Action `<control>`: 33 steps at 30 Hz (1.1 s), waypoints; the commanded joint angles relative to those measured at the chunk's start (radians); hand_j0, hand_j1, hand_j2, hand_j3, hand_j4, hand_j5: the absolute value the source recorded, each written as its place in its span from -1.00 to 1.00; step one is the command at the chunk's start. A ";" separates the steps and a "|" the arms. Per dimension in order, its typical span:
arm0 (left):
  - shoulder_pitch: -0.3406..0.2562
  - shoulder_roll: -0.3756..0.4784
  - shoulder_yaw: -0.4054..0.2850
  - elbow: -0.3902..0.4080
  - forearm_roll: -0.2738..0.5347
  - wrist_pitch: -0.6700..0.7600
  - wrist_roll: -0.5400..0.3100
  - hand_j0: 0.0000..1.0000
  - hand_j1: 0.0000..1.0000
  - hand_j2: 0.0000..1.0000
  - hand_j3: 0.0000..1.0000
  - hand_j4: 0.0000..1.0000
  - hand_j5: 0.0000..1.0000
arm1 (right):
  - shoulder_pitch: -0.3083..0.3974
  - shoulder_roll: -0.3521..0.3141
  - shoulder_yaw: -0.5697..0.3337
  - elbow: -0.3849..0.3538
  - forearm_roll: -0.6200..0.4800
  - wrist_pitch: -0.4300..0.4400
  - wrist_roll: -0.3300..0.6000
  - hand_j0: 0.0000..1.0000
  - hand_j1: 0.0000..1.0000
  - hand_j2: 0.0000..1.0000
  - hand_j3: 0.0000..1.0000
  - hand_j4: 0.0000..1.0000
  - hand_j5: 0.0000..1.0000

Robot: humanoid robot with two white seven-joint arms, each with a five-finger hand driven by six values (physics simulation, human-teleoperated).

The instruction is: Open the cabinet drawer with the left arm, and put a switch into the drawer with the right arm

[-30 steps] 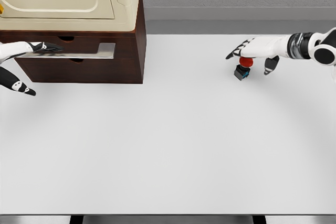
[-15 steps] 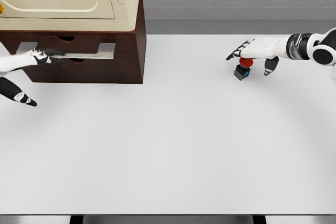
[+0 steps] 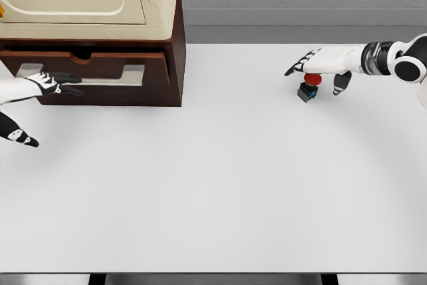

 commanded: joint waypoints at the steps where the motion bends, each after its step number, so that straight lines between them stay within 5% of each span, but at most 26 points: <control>1: 0.000 0.016 -0.010 -0.004 0.022 -0.030 -0.003 1.00 1.00 1.00 1.00 1.00 1.00 | 0.000 -0.001 -0.001 -0.002 -0.003 0.002 0.000 1.00 1.00 1.00 1.00 1.00 1.00; 33: 0.029 0.116 -0.034 -0.054 0.068 -0.086 -0.003 1.00 1.00 1.00 1.00 1.00 1.00 | -0.002 -0.001 0.018 -0.003 -0.005 0.002 0.000 1.00 1.00 1.00 1.00 1.00 1.00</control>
